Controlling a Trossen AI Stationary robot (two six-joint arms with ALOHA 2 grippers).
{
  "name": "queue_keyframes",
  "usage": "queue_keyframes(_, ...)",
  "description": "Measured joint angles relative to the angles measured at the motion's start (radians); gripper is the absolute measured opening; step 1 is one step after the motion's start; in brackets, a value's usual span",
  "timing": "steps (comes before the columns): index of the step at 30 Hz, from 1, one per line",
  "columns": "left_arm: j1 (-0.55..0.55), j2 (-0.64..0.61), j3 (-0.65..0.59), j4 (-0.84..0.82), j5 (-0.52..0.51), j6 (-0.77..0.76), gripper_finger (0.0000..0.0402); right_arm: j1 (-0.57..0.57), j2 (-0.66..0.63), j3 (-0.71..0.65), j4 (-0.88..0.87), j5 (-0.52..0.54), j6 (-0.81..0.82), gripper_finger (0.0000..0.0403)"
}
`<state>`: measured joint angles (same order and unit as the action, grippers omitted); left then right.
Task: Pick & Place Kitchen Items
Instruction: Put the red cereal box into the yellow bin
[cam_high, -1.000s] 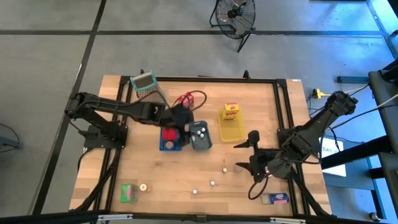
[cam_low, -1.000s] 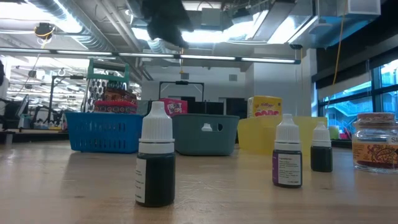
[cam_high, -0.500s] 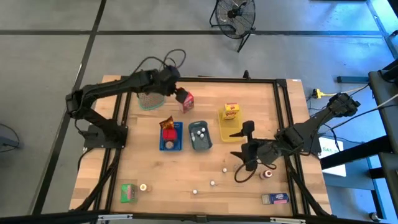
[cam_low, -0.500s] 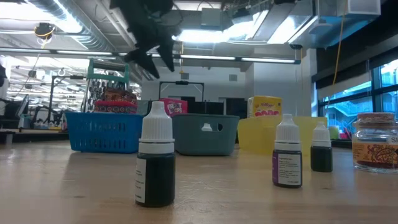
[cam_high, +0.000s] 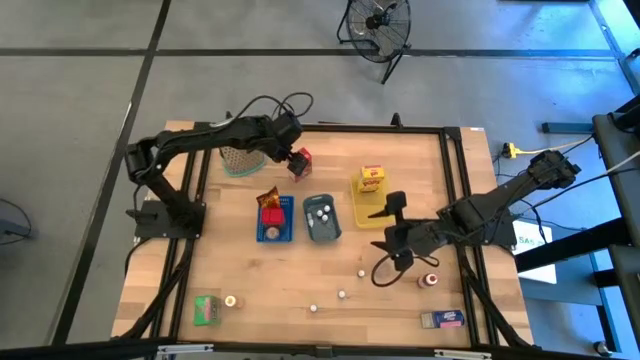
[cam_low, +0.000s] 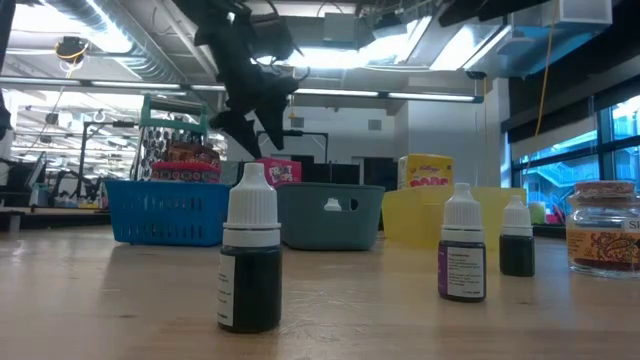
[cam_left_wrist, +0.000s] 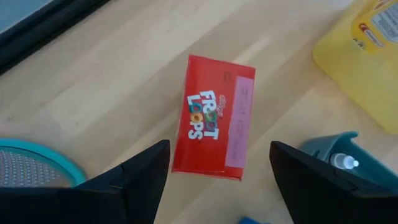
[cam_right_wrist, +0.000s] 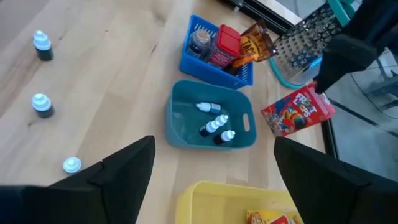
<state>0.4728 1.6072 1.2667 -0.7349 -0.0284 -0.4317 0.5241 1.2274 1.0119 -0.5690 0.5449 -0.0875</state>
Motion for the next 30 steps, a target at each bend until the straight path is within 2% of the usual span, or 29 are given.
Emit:
queue_keyframes(8,0.000,0.004,0.000,0.002,-0.059,0.000,0.0271,-0.034,0.000,-0.017,0.011,0.000,-0.007,0.0332)
queue_keyframes(16,0.000,0.005,0.000,0.024,-0.058,0.034,0.0271,-0.046,0.000,-0.023,0.012,-0.009,0.008,0.0332)
queue_keyframes(30,-0.001,0.094,0.000,0.031,-0.046,0.061,0.0271,-0.046,0.000,-0.023,0.012,-0.011,-0.003,0.0332)
